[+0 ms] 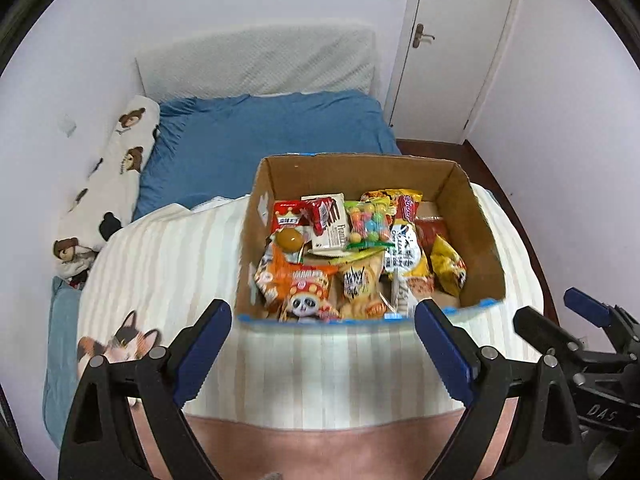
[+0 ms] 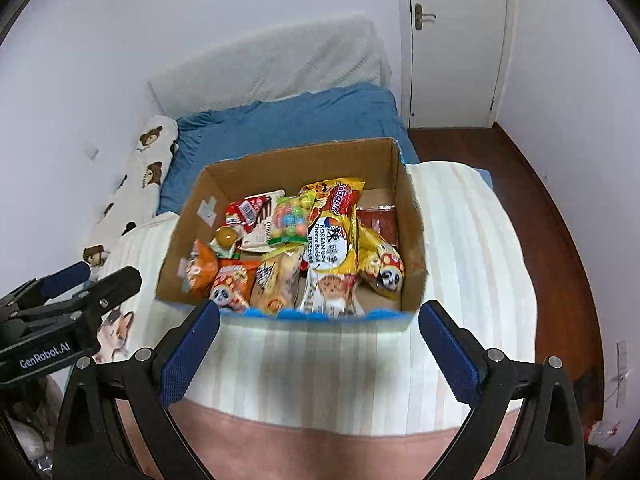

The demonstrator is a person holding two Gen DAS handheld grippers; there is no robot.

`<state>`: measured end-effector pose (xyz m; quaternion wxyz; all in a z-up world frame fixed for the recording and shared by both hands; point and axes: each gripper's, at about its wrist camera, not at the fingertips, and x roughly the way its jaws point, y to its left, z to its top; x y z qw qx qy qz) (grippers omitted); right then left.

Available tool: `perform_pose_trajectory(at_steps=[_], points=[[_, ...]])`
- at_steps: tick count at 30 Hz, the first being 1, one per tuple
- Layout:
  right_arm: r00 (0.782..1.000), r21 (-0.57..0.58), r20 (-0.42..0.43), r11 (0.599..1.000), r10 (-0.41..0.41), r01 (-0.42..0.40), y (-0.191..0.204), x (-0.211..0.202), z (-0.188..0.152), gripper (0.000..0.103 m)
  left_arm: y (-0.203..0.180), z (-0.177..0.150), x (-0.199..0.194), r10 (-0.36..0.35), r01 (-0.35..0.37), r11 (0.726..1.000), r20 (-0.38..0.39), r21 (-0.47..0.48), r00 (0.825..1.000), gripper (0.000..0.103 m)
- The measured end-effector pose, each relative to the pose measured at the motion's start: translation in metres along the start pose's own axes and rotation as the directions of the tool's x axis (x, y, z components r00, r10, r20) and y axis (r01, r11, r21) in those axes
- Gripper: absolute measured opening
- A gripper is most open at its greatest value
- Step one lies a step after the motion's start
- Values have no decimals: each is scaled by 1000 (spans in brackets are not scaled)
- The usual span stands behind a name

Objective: Organize snacks

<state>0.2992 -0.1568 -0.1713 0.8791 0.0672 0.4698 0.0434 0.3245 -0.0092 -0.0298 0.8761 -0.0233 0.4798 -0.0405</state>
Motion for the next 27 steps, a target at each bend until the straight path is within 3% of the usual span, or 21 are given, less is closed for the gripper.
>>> perform_pose_trajectory(at_steps=[5, 12, 27], points=[[998, -21, 62, 1000, -12, 13, 7, -44, -27, 103, -3, -31, -39, 11, -11, 1000, 44, 9, 999, 94], [996, -26, 86, 1000, 17, -15, 15, -88, -59, 103, -2, -65, -80, 32, -34, 999, 85, 23, 996, 94], [980, -71, 198, 997, 0, 14, 37, -164, -86, 103, 4, -91, -139, 47, -48, 999, 172, 0, 984, 94]])
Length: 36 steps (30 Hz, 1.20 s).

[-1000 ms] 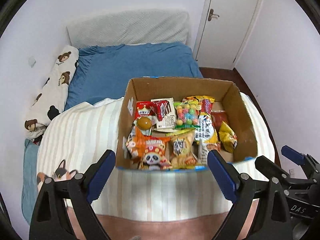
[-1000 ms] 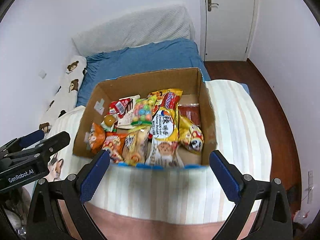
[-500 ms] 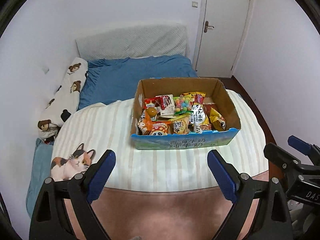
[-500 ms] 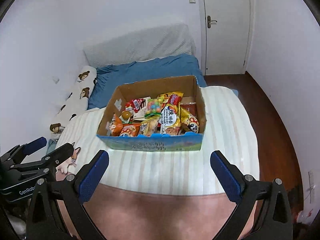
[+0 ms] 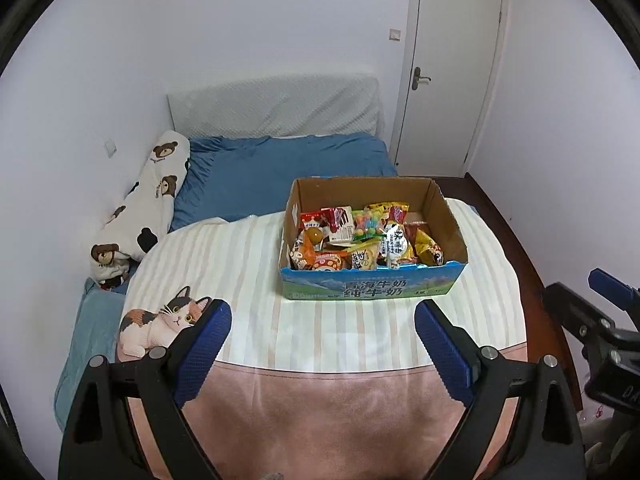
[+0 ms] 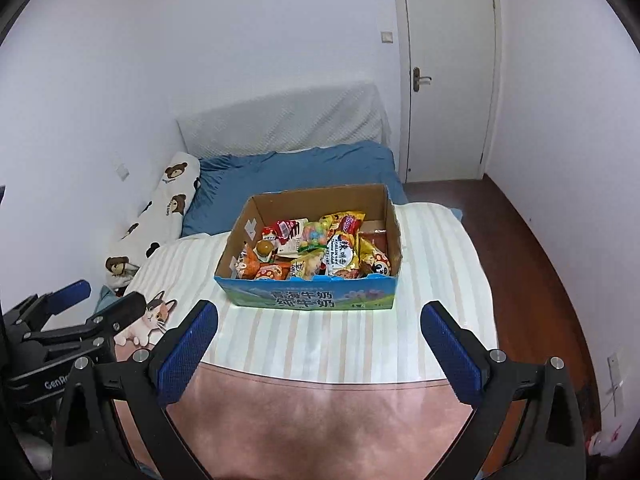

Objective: Organize snacks

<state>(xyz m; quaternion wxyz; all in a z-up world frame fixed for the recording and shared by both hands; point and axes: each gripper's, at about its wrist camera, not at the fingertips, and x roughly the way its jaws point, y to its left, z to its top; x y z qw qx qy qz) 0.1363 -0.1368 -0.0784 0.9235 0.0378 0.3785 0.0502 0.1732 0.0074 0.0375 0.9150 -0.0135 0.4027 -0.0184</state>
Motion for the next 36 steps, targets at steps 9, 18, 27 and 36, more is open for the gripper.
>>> perform_pose_trajectory(at_steps=[9, 18, 27, 36], points=[[1000, 9, 4, 1000, -27, 27, -6, 6, 4, 103, 0, 3, 6, -6, 6, 1000, -4, -12, 1000, 102], [998, 41, -12, 997, -66, 66, -18, 43, 15, 103, 4, 26, 38, 45, -45, 999, 20, -26, 999, 102], [995, 74, -34, 993, -91, 93, -27, 84, 32, 103, -3, 40, 73, 75, -75, 997, 13, -29, 997, 102], [989, 70, -60, 987, -138, 142, -33, 126, 50, 103, -17, 49, 121, 72, -72, 997, -66, 5, 995, 102]])
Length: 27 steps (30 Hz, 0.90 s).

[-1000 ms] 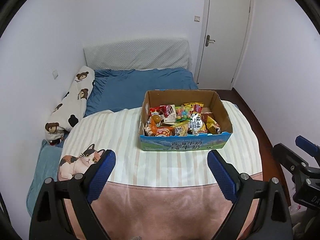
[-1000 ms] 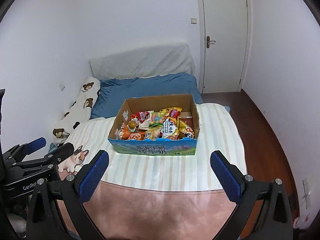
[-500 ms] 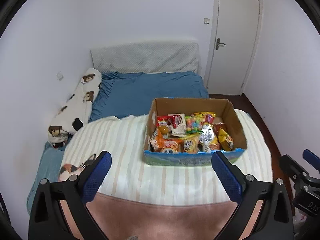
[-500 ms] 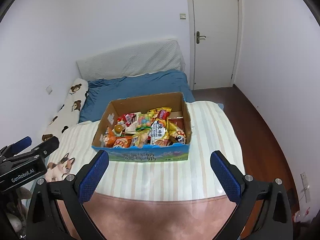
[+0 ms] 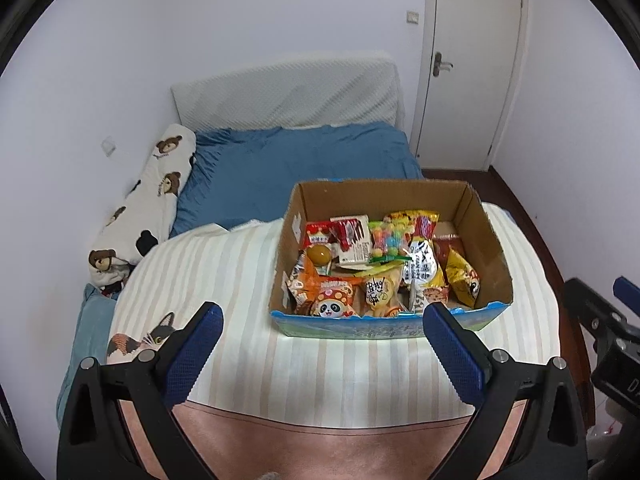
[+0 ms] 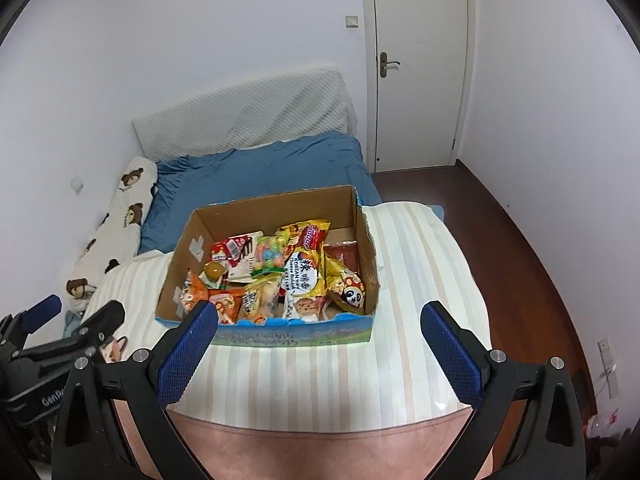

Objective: Organize snacks

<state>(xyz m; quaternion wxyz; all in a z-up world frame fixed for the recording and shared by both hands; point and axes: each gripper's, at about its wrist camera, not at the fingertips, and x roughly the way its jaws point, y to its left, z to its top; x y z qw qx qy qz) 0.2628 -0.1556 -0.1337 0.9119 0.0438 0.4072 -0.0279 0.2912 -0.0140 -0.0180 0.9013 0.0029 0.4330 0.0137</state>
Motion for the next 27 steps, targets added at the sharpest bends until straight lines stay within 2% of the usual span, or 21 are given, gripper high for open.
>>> perform_pose_trajectory(at_steps=[6, 10, 19, 27], points=[[998, -22, -58, 1000, -5, 4, 2, 31, 7, 103, -5, 7, 37, -22, 24, 1000, -120, 14, 992, 102], [996, -28, -91, 1000, -11, 9, 3, 46, 8, 103, -6, 8, 48, -21, 24, 1000, -153, 19, 988, 102], [991, -26, -130, 1000, -18, 15, 2, 63, 10, 103, -8, 15, 56, -18, 21, 1000, -171, 17, 985, 102], [990, -21, -137, 1000, -19, 16, 1, 61, 9, 103, -9, 17, 57, -21, 24, 1000, -174, 17, 984, 102]])
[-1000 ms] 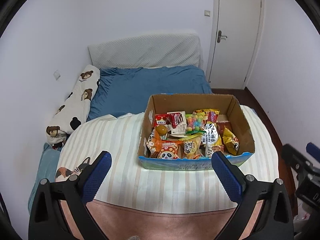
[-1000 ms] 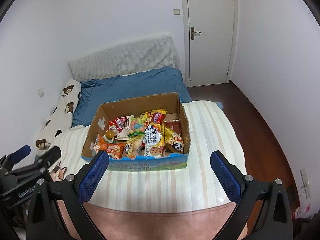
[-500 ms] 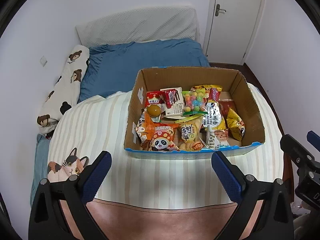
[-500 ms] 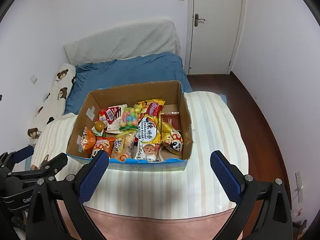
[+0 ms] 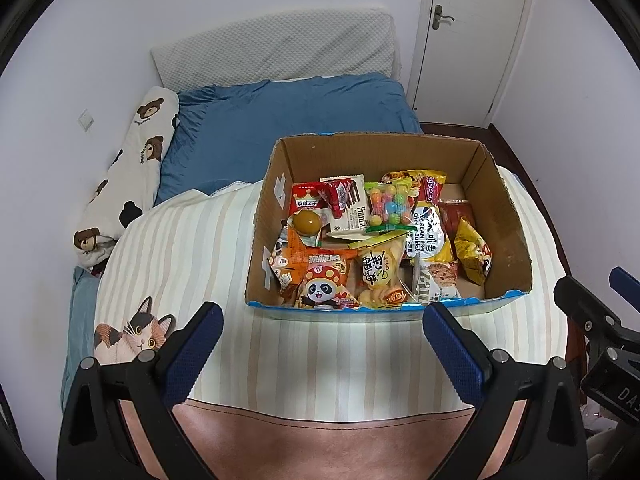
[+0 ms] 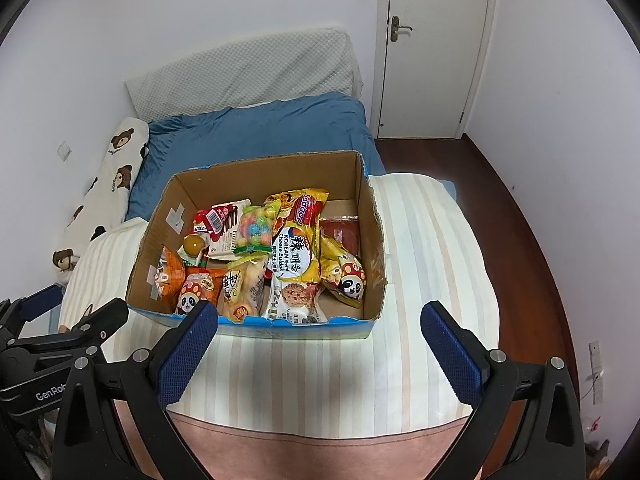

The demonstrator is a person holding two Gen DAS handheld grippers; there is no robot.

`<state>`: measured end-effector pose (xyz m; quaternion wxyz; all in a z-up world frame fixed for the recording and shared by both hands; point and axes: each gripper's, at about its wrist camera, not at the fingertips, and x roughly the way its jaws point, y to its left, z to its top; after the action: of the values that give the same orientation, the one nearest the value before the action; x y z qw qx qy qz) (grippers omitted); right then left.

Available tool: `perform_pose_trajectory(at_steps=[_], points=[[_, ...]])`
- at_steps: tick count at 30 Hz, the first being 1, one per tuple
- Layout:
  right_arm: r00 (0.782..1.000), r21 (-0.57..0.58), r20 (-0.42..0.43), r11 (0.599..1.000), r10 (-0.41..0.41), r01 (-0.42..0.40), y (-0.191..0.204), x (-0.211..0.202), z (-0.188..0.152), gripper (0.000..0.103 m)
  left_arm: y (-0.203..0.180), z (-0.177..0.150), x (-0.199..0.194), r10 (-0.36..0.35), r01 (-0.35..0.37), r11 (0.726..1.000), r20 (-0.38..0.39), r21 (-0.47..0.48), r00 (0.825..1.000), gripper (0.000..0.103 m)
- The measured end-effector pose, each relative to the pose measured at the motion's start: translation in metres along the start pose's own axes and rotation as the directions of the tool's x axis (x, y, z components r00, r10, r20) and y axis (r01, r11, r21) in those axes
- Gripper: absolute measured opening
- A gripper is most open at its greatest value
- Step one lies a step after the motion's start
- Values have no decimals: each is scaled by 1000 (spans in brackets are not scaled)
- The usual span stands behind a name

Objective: Organize snacks

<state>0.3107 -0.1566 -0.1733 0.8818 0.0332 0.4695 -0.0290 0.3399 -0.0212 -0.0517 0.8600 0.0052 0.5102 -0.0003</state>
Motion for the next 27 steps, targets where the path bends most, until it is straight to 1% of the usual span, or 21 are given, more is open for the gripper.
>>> perform_pose_trajectory(at_steps=[27], points=[[1000, 16, -18, 1000, 8, -8, 0, -6, -6, 103, 2, -1, -7, 2, -2, 999, 5, -32, 1000, 102]])
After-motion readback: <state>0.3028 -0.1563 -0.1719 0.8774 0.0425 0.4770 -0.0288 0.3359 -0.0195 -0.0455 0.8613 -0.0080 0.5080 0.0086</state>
